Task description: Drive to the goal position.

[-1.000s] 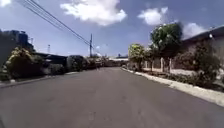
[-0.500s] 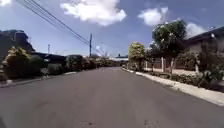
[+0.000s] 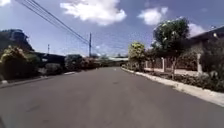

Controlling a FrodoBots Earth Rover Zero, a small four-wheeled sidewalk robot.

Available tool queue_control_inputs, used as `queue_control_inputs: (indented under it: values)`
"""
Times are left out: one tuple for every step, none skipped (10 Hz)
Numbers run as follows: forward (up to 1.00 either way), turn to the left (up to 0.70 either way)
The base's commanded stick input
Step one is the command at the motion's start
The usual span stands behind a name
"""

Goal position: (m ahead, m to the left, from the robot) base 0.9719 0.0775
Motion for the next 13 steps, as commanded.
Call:
queue_control_inputs:
  values:
    - [0.45, 0.00]
    - [0.45, 0.00]
    - [0.45, 0.00]
    - [0.45, 0.12]
    - [0.45, 0.27]
    - [0.45, 0.27]
    - [0.45, 0.27]
    - [0.45, 0.27]
    - [0.45, 0.27]
    - [0.45, 0.27]
    - [0.45, 0.12]
    - [0.45, 0.00]
    - [0.45, 0.00]
